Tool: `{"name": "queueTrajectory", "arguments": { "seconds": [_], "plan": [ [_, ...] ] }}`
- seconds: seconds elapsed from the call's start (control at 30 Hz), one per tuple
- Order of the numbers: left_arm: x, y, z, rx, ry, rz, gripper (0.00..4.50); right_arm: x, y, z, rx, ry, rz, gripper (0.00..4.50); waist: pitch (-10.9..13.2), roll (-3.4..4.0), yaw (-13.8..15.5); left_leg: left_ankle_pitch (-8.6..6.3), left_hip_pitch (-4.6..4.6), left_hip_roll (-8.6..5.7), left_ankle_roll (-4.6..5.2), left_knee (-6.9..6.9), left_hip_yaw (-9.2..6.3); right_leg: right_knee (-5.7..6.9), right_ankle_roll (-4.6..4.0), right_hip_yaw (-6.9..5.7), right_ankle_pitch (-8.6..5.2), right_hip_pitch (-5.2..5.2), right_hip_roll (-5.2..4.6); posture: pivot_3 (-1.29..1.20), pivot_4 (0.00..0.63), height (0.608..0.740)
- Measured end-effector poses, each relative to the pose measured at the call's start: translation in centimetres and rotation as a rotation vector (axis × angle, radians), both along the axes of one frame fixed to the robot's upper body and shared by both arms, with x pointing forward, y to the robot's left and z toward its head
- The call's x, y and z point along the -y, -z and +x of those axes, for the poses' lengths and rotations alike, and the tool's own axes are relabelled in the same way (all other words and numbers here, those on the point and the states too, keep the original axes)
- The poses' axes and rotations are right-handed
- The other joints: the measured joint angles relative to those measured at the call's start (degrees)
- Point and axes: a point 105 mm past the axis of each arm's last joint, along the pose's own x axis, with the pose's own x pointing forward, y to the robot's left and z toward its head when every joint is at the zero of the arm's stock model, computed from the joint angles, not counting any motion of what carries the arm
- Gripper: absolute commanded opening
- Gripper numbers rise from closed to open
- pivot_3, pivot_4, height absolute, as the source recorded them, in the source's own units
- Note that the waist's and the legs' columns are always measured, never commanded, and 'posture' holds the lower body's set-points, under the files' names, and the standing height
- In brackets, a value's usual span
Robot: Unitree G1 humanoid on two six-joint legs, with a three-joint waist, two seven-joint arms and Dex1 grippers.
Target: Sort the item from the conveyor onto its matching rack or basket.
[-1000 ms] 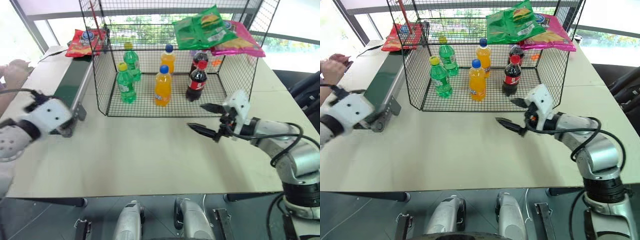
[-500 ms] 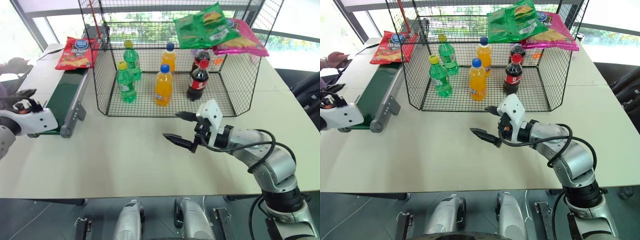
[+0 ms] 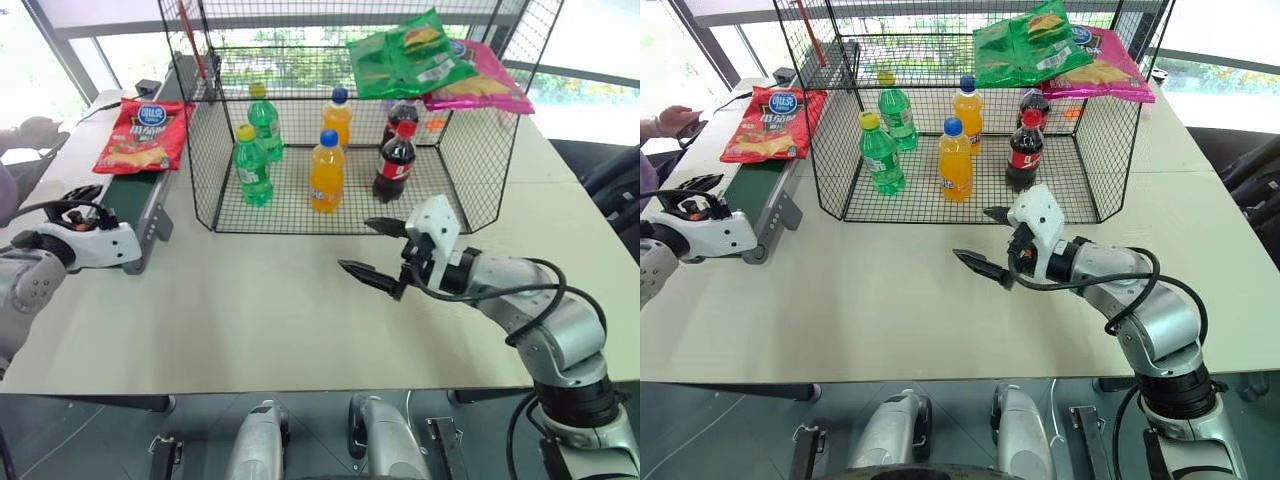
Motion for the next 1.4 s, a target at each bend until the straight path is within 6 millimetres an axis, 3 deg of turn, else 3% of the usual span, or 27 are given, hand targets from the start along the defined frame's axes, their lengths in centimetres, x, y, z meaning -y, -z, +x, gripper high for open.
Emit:
{"name": "queueTrajectory", "arguments": {
  "seconds": [0.87,1.37,1.4],
  "plan": [
    [0.1,-0.1,2.1,0.032,-0.029,0.015,3.69,0.1,-0.3,0.2,-0.005,0.053,-0.012,4.5,-0.03,-0.01,0.05,0.03,0.08,0.02,-0.01,0.08,0.01,0.17,-0.02,0.01,-0.01,0.05,0.01,0.0,0.15,0.74],
    [0.7,-0.2,6.1,0.067,-0.045,-0.009,3.69,0.5,-0.6,0.3,0.006,0.08,-0.014,4.5,-0.15,-0.01,0.13,0.04,0.22,0.0,-0.01,0.15,0.02,0.26,-0.01,0.02,0.0,0.24,0.01,0.0,0.15,0.74],
    [0.7,-0.2,6.2,0.067,-0.046,-0.013,3.46,0.5,-0.6,0.3,0.008,0.084,-0.013,4.5,-0.17,0.01,0.12,0.04,0.24,0.0,-0.01,0.16,0.01,0.26,-0.01,0.02,0.0,0.27,0.01,0.0,0.15,0.74]
  ]
}}
